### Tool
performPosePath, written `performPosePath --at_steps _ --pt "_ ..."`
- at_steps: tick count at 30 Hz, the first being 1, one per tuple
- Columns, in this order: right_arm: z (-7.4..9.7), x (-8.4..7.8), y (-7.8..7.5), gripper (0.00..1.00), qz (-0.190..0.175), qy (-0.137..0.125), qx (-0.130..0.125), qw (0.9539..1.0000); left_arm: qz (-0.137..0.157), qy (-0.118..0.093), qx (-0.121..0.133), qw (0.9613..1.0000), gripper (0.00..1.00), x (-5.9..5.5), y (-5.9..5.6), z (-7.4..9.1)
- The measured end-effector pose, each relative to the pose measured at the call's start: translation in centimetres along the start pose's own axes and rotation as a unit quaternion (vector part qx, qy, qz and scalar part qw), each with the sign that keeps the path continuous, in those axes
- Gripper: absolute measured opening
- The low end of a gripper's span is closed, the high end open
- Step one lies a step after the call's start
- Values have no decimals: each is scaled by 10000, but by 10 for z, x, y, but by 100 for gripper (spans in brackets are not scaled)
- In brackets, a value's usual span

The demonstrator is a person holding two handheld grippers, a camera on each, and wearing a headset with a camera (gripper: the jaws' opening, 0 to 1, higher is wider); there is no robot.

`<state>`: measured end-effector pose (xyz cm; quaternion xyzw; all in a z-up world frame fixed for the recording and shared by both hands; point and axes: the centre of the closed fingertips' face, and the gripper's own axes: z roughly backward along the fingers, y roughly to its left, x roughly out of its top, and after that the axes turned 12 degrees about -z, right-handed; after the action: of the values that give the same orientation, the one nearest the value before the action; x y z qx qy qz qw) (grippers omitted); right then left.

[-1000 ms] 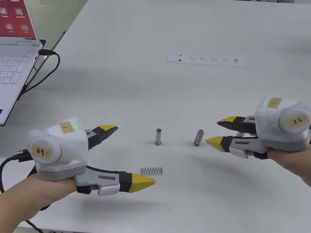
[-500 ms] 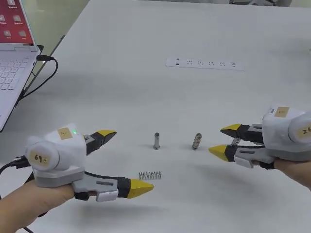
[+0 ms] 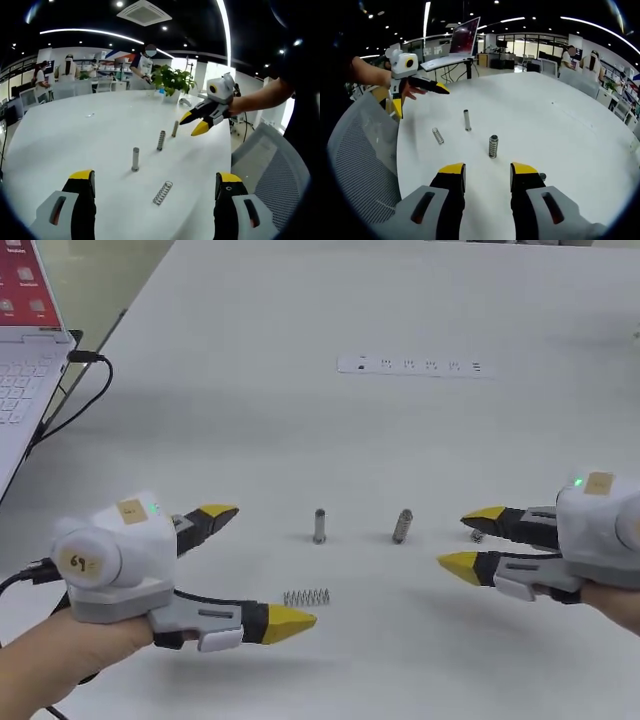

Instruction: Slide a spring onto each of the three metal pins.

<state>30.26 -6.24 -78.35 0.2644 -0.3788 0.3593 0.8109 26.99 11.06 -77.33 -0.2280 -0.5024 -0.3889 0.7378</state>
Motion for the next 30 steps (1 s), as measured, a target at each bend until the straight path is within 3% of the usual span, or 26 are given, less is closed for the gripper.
performPosePath --at_steps 8,20,30 --pt "7 -9 -3 34 -92 14 -30 10000 34 23 8 10000 97 -3 0 2" --pt "8 -26 7 33 -109 221 64 9997 92 8 40 9999 97 -6 -1 3" --pt "-6 -16 25 32 143 268 298 9991 125 17 51 9999 97 -8 -2 5"
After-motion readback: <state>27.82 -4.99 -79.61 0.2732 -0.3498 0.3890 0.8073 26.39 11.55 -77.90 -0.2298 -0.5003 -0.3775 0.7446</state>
